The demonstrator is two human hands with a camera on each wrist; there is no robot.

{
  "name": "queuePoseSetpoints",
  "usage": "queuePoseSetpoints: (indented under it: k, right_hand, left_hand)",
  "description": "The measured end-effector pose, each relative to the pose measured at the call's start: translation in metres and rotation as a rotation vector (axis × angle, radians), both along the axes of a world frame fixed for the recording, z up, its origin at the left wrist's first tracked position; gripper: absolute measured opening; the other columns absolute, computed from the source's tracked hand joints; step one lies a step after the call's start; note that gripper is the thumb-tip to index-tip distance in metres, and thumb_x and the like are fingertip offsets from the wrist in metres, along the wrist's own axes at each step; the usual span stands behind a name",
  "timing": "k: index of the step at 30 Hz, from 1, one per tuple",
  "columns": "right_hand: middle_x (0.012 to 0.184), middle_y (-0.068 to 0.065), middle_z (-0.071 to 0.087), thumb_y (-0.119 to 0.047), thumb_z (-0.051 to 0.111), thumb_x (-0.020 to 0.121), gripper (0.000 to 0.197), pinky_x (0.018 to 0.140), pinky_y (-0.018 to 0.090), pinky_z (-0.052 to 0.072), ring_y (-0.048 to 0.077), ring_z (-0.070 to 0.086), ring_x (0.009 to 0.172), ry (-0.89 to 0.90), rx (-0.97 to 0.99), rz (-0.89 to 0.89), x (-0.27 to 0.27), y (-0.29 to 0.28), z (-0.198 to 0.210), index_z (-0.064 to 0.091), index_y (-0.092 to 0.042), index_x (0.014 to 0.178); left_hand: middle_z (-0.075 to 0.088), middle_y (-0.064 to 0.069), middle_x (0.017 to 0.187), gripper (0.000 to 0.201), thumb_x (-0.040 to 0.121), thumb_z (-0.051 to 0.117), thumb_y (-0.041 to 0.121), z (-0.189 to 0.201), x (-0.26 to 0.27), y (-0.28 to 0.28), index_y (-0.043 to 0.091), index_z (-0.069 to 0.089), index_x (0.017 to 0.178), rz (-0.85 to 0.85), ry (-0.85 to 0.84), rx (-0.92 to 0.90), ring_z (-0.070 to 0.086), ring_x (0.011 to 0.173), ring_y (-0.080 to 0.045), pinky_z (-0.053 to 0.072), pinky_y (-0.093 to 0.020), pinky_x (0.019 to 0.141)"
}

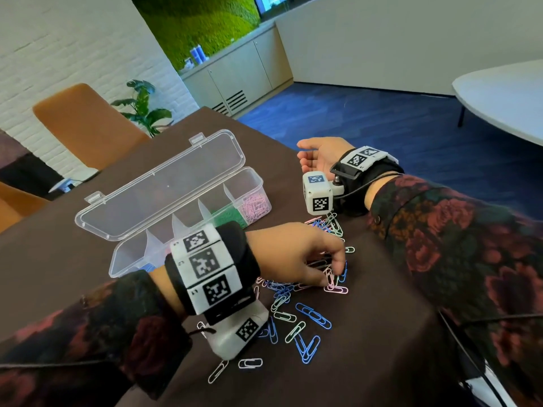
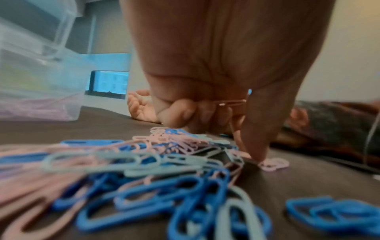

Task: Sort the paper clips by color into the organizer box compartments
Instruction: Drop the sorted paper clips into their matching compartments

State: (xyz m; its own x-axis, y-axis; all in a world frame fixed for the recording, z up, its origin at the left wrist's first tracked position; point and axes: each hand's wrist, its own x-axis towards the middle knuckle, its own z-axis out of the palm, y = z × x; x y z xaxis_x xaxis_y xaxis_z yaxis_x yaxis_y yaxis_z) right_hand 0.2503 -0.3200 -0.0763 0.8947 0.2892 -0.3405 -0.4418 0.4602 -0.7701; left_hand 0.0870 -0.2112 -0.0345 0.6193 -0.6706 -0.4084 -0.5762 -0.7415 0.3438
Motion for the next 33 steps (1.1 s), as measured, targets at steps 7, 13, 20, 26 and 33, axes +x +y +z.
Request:
queuePoseSetpoints:
  k: [7,13,20,26,33]
  right_hand:
    - [0.068,0.005,0.051,-0.016,0.059,0.091,0.015,0.041,0.016,0.045,0.013,0.047,0.053,-0.002,0.009,-0.013,0.000,0.000,-0.001,0.054,-0.002,0.089]
    - [0.068,0.004,0.050,-0.017,0.059,0.091,0.019,0.042,0.017,0.044,0.013,0.046,0.054,-0.004,0.006,0.005,0.001,0.000,-0.001,0.054,-0.003,0.080]
    - [0.068,0.004,0.050,-0.017,0.059,0.091,0.019,0.042,0.017,0.045,0.013,0.047,0.054,0.007,0.008,0.000,0.001,-0.001,0.000,0.054,-0.002,0.081]
    - [0.068,0.003,0.050,-0.018,0.060,0.091,0.019,0.042,0.018,0.045,0.012,0.047,0.054,0.017,0.016,0.000,0.000,-0.002,0.000,0.055,-0.002,0.081]
    - [0.068,0.004,0.052,-0.017,0.061,0.090,0.019,0.043,0.018,0.046,0.013,0.048,0.053,0.018,0.007,-0.013,0.001,-0.001,0.000,0.056,-0.002,0.081]
  left_hand:
    - [0.059,-0.001,0.080,0.009,0.083,0.070,0.018,-0.005,0.005,0.001,0.015,0.062,0.080,-0.014,-0.040,0.043,0.050,0.072,-0.014,0.040,-0.027,0.069]
    - [0.055,0.004,0.072,0.018,0.075,0.075,0.023,-0.006,-0.002,0.037,0.021,0.057,0.075,0.486,0.630,-0.772,0.043,0.055,-0.004,0.037,-0.013,0.050]
    - [0.060,-0.005,0.075,0.024,0.070,0.078,0.016,-0.013,-0.014,0.055,0.011,0.067,0.091,0.668,0.916,-1.114,0.055,0.061,-0.012,0.041,-0.018,0.052]
    - [0.055,0.014,0.062,0.012,0.087,0.057,0.005,-0.002,-0.018,0.037,0.016,0.053,0.083,0.451,0.382,-0.437,0.047,0.056,-0.001,0.039,-0.013,0.055]
    - [0.048,0.014,0.078,0.016,0.097,0.043,0.010,0.008,-0.019,0.020,0.021,0.054,0.098,0.192,-0.066,0.127,0.044,0.071,-0.005,0.033,-0.022,0.067]
